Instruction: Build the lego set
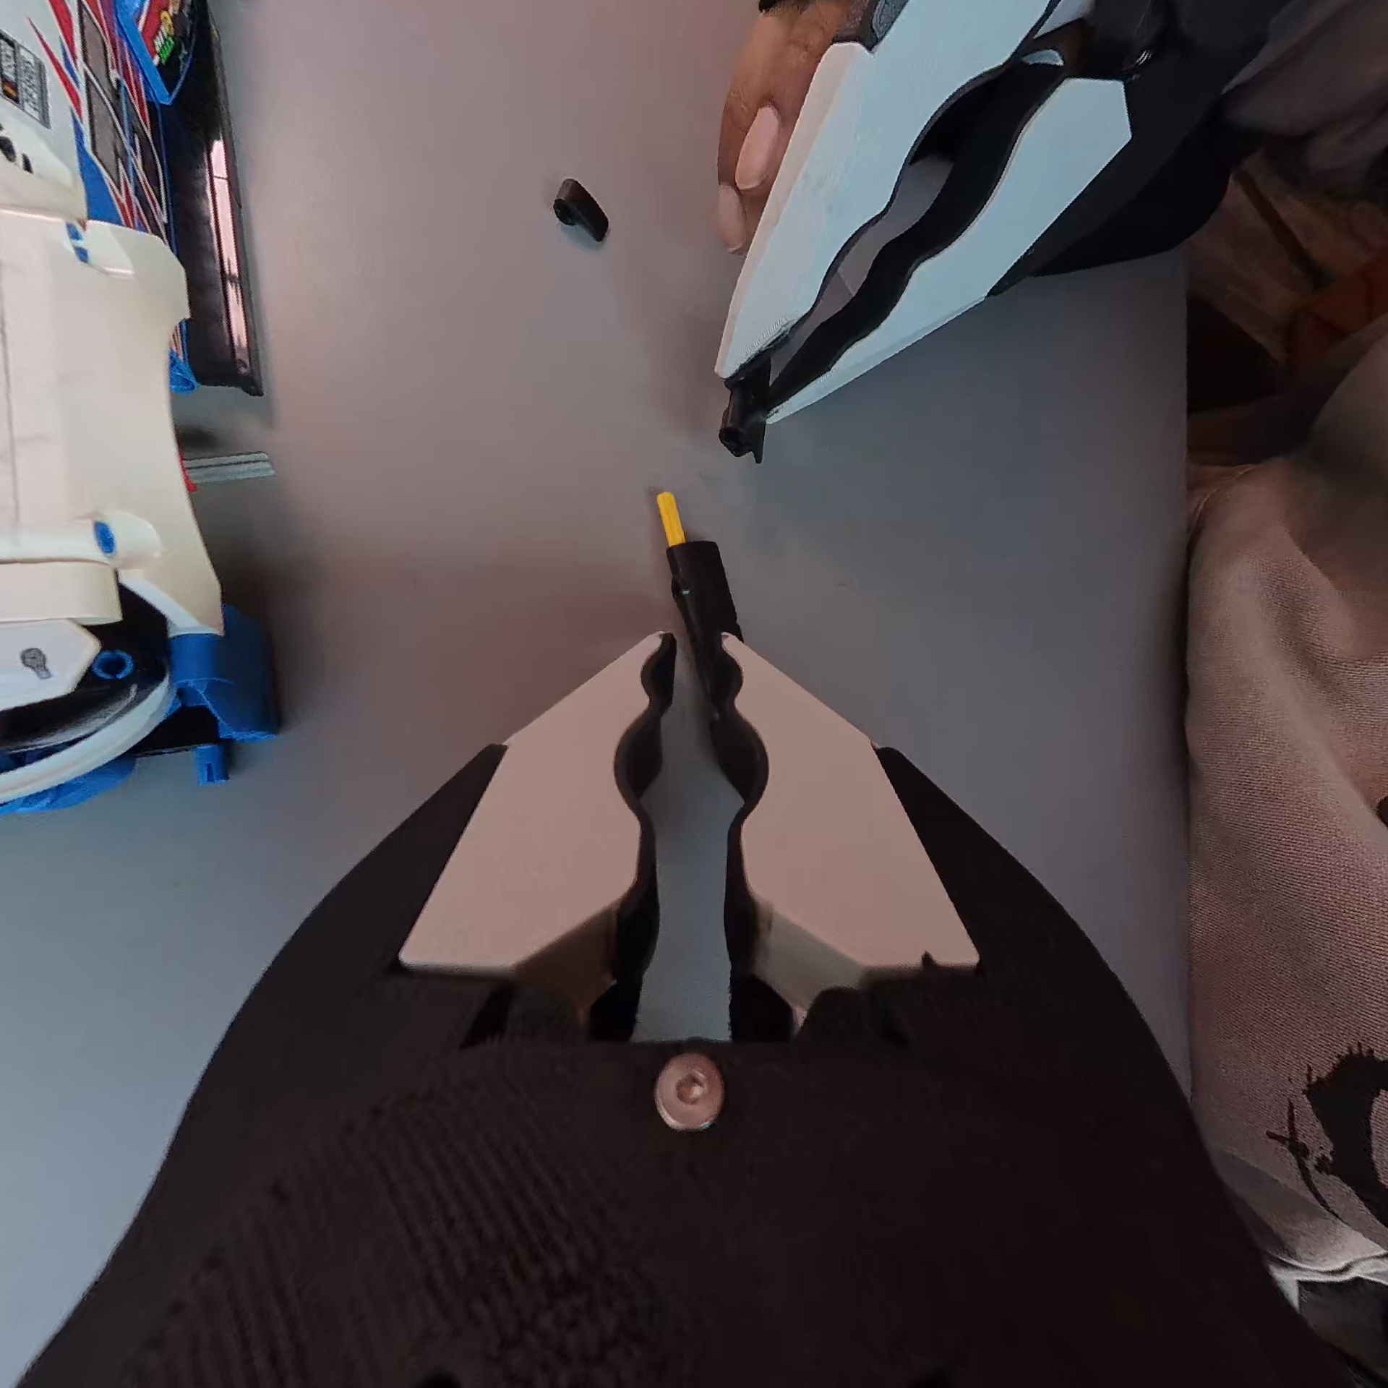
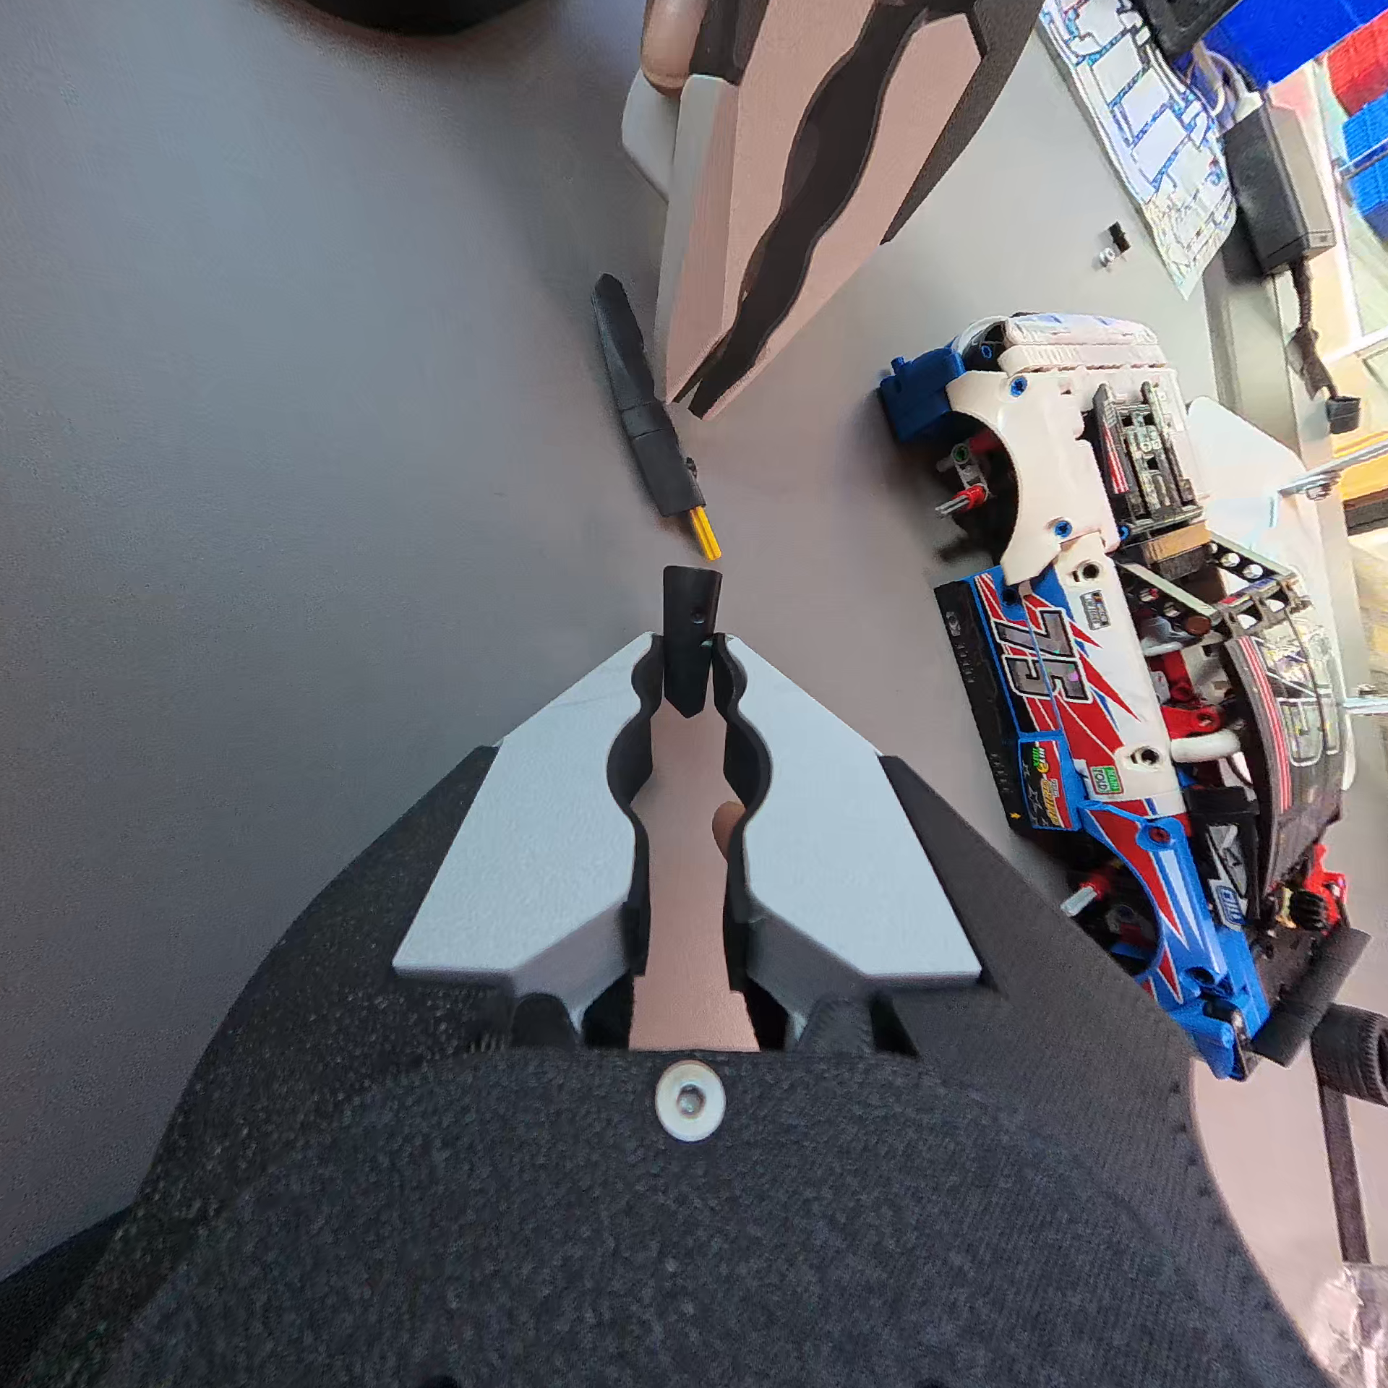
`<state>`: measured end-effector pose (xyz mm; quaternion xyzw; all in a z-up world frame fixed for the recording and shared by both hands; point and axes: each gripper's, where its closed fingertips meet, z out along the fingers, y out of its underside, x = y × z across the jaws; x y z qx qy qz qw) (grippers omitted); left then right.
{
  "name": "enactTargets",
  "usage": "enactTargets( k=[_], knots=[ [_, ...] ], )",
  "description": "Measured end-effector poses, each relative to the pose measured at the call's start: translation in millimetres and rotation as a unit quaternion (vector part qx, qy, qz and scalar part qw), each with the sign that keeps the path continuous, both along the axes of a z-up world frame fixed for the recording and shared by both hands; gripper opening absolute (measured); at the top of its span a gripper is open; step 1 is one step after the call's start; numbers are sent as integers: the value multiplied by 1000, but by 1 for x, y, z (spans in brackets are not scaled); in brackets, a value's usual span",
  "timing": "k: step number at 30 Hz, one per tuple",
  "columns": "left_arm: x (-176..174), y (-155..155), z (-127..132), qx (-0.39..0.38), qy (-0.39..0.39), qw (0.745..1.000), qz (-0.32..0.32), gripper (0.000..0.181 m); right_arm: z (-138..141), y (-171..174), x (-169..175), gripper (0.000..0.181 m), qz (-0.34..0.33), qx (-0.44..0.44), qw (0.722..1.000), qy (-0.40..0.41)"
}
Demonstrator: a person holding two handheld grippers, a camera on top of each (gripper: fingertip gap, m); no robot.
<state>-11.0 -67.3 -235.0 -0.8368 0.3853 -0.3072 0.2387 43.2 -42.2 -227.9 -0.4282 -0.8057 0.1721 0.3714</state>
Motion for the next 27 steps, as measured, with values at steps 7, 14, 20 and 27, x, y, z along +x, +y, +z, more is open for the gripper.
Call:
enactTargets(
  k=[7, 14, 20, 27],
  knots=[
    [25, 0, 31, 12, -108, 994, -8, 22, 17, -1, -9, 11, 9, 35, 998, 53],
    [37, 13, 43, 34, -159, 986, 22, 9, 38, -8, -20, 11, 25, 81, 992, 93],
    [39, 4, 56, 192, -113, 973, -63, 6, 54, -24, -15, 18, 31, -127, 986, 102],
    [45, -1, 70, 246, -123, 958, -80, 6, 64, -28, -15, 6, 34, -253, 959, 120]
  ],
)
